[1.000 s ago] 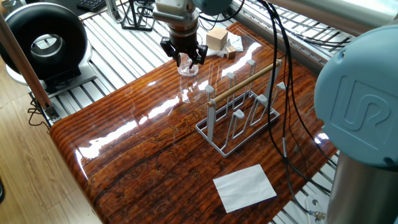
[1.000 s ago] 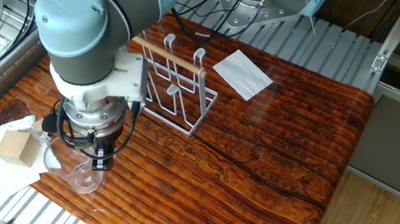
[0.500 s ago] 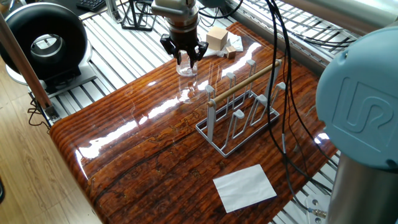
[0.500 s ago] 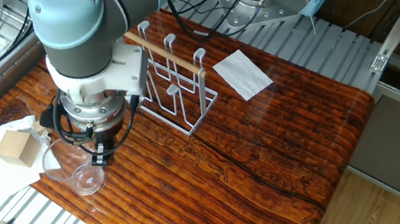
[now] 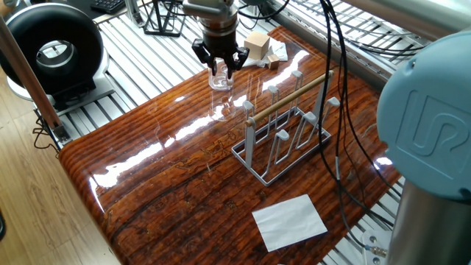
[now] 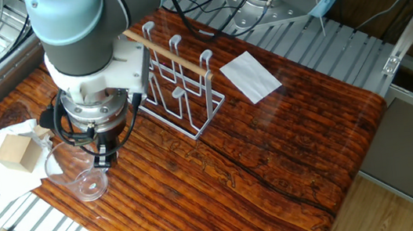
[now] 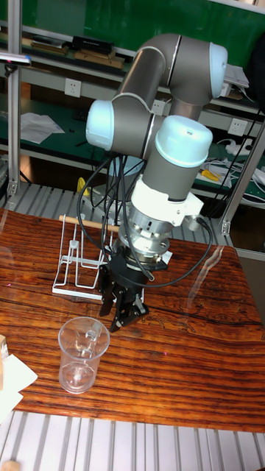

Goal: Put the cup on the cup rack

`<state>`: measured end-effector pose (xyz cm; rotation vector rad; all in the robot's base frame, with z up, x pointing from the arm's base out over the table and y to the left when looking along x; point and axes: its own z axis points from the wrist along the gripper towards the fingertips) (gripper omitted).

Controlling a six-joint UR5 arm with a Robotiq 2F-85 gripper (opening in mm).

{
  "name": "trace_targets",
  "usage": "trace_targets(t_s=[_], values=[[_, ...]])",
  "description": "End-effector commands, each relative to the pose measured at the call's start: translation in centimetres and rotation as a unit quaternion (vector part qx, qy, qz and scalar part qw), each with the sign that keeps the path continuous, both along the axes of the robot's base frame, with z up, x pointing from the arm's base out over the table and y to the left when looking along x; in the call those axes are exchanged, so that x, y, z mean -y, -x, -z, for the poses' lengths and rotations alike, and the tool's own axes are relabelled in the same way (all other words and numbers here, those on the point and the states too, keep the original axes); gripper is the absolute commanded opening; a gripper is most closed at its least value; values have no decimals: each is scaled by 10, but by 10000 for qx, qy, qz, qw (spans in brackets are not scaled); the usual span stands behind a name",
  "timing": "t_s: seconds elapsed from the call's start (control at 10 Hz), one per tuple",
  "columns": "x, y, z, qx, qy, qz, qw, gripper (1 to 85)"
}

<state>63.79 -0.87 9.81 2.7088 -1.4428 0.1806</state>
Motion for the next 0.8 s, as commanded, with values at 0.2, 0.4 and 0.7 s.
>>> trace_targets(t_s=[0.2, 0.4, 0.7], values=[[4, -1, 3, 53, -77, -128, 9999, 403], [5, -5, 6, 106, -62, -211, 9997, 403], [6, -8, 11, 155, -93, -353, 9992, 403]])
